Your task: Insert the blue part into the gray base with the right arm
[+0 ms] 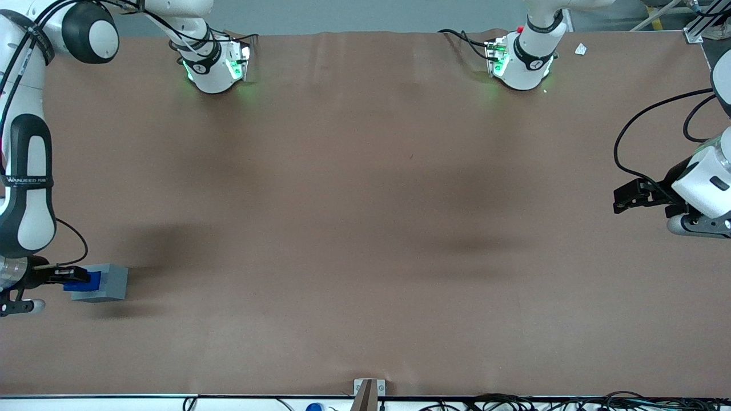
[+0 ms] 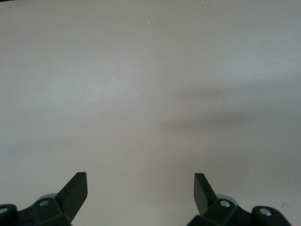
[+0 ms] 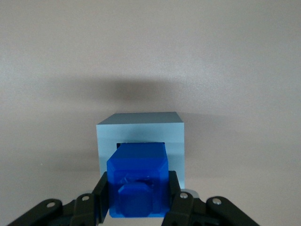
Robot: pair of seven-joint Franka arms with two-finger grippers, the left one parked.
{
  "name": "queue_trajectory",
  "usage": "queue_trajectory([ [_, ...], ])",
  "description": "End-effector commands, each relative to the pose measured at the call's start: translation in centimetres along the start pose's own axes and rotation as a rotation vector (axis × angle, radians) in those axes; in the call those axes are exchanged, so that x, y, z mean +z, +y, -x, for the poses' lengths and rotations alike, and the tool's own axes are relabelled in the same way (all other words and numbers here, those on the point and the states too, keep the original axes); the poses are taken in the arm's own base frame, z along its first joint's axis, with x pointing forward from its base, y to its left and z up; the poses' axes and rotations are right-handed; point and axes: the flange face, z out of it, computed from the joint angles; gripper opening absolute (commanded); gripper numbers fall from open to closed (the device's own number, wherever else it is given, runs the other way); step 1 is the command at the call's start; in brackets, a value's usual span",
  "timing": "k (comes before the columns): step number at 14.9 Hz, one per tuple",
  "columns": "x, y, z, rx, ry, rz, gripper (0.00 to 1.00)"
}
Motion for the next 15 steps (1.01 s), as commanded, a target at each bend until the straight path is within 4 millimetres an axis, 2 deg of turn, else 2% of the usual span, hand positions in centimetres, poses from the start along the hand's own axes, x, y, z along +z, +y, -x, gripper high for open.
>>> queue_trajectory([
  [1,0.5,0.2,0.1,0.07,0.014,-0.038,1.0],
  [2,0.0,0.5,0.2,0.082,0.022,-0.054,1.0],
  [3,-1.4,-0.4,-0.1,0.072,0.038,-0.054,1.0],
  [5,-6.1,-1.9,0.3,0.058,0.033,-0.066,1.0],
  [8,-15.2,-4.9,2.9,0.059,-0.004,-0.088,1.0],
  [10,-21.6,-8.7,5.2,0.104,-0.001,-0.083,1.0],
  [11,-23.9,-10.4,6.2,0.112,0.003,-0.078,1.0],
  [13,-27.5,-15.3,8.6,0.172,-0.038,-0.019,1.0],
  [15,-29.7,-19.2,10.5,0.27,-0.099,0.04,1.0],
])
